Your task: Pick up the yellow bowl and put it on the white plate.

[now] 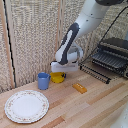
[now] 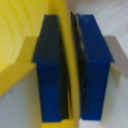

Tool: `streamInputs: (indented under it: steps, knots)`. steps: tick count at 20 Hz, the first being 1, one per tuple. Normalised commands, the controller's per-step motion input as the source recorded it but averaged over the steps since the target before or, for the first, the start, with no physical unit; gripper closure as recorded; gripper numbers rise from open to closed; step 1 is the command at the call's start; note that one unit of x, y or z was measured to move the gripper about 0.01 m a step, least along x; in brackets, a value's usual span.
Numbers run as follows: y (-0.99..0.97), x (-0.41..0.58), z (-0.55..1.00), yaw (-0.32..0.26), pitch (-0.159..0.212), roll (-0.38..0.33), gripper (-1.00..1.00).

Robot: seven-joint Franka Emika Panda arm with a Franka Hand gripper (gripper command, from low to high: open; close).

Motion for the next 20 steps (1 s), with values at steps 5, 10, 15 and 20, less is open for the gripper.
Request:
streamInputs:
  steps: [5, 10, 15, 20]
  knots:
    - [-0.07, 0.126, 0.92, 0.0, 0.001, 0.016, 1.0]
    - [-0.01, 0.039, 0.95, 0.006, 0.005, 0.018, 1.0]
    - [0.29, -0.201, 0.8, 0.01, 0.004, 0.0, 1.0]
    - [0.55, -0.326, 0.65, 0.077, 0.0, -0.001, 1.0]
